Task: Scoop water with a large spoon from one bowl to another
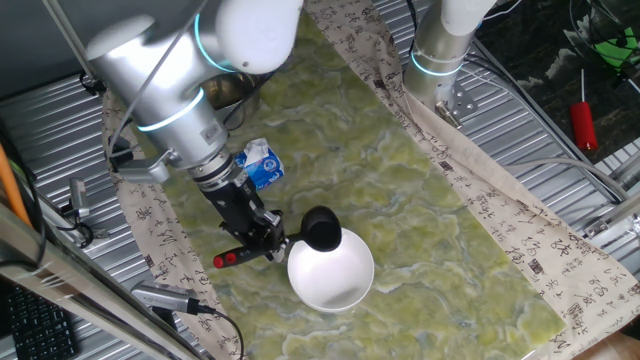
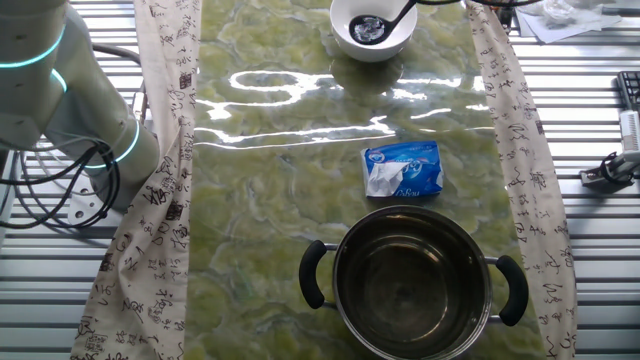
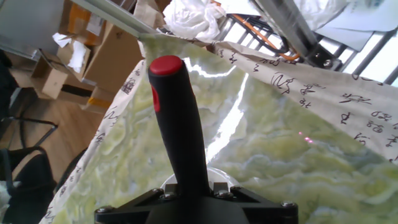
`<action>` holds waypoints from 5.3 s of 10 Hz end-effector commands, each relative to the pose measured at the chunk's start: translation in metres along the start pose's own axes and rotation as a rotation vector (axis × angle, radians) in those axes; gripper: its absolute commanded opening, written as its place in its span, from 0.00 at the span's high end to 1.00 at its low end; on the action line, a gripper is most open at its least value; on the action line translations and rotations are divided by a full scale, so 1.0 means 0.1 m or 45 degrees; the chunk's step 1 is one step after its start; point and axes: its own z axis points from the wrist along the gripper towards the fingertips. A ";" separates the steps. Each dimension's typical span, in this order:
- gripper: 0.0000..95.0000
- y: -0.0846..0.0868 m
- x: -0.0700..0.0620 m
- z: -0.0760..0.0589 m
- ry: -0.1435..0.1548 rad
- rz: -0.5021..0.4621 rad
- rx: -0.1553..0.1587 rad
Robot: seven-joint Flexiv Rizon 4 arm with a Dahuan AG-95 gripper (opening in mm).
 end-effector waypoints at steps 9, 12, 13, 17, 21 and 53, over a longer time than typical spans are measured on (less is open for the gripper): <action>1.00 -0.02 -0.02 0.03 0.040 0.049 0.126; 1.00 -0.01 -0.02 0.05 0.051 0.056 0.156; 1.00 -0.01 -0.03 0.06 0.050 0.064 0.170; 1.00 0.03 -0.04 0.11 0.057 0.104 0.267; 1.00 0.07 -0.06 0.14 0.074 0.154 0.380; 1.00 0.12 -0.09 0.14 0.087 0.361 0.712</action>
